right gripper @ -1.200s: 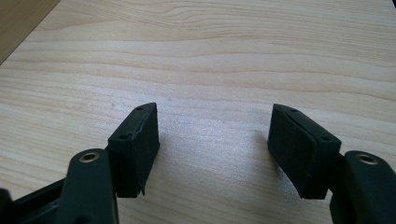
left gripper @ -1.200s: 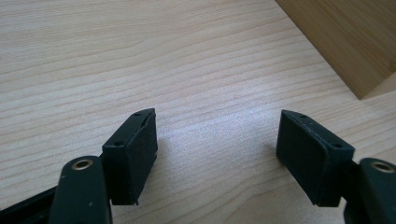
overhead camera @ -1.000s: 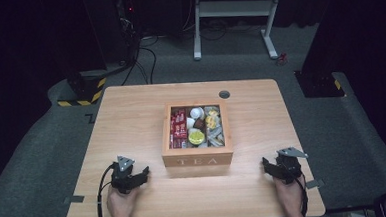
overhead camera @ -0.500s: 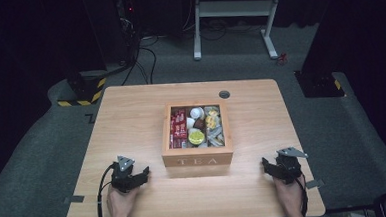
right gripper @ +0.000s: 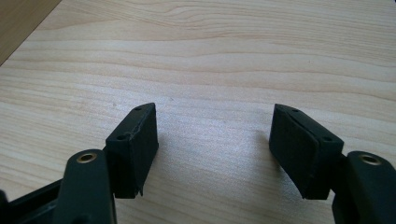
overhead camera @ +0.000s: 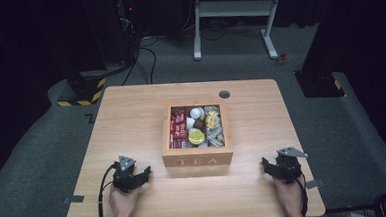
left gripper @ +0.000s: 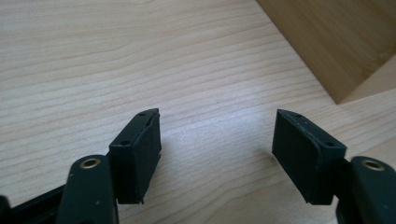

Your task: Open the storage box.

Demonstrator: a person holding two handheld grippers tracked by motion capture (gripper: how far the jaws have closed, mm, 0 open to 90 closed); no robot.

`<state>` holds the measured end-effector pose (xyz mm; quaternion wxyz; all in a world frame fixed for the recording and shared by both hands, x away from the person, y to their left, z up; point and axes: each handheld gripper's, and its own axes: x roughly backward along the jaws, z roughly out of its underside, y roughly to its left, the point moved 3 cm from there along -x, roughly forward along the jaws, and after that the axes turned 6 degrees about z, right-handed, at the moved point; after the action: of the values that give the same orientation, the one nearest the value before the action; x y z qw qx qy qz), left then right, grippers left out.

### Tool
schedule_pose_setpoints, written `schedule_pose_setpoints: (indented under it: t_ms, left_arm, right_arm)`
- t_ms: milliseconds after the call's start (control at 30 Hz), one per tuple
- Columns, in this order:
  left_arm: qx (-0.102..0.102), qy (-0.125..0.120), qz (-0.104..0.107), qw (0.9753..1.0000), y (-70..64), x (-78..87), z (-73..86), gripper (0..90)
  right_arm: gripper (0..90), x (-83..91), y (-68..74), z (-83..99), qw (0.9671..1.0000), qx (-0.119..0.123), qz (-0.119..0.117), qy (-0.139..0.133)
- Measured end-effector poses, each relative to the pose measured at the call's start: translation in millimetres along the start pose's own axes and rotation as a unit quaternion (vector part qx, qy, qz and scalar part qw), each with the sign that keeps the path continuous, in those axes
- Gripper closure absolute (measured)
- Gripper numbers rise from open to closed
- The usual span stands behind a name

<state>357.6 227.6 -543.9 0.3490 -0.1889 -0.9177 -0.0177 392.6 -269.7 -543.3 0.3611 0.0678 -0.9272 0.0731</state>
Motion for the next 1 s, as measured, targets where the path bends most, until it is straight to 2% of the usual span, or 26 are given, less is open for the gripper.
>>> schedule_pose_setpoints:
  t_ms: [167,267,433,667,1000]
  left_arm:
    - [-0.002,-0.004,0.012,0.9999,-4.1,2.2,-0.9,35.5]
    - [-0.012,-0.005,0.029,0.9995,-10.0,6.0,-2.7,37.0]
    - [-0.023,-0.010,0.041,0.9988,-15.1,7.8,-5.5,39.0]
    - [-0.037,-0.008,0.063,0.9973,-24.9,9.2,-6.8,41.5]
    - [-0.046,-0.009,0.093,0.9945,-42.8,7.3,-8.0,46.1]
  right_arm:
    - [32.4,0.0,0.0,0.0,1.0000,0.000,0.000,0.000]
    - [32.4,0.0,0.1,0.0,1.0000,0.000,0.000,0.000]
    - [32.4,0.0,0.0,0.0,1.0000,0.000,0.000,0.000]
    - [32.4,0.0,0.0,0.0,1.0000,0.000,0.000,0.000]
    - [32.4,0.0,0.0,0.0,1.0000,0.000,0.000,0.000]
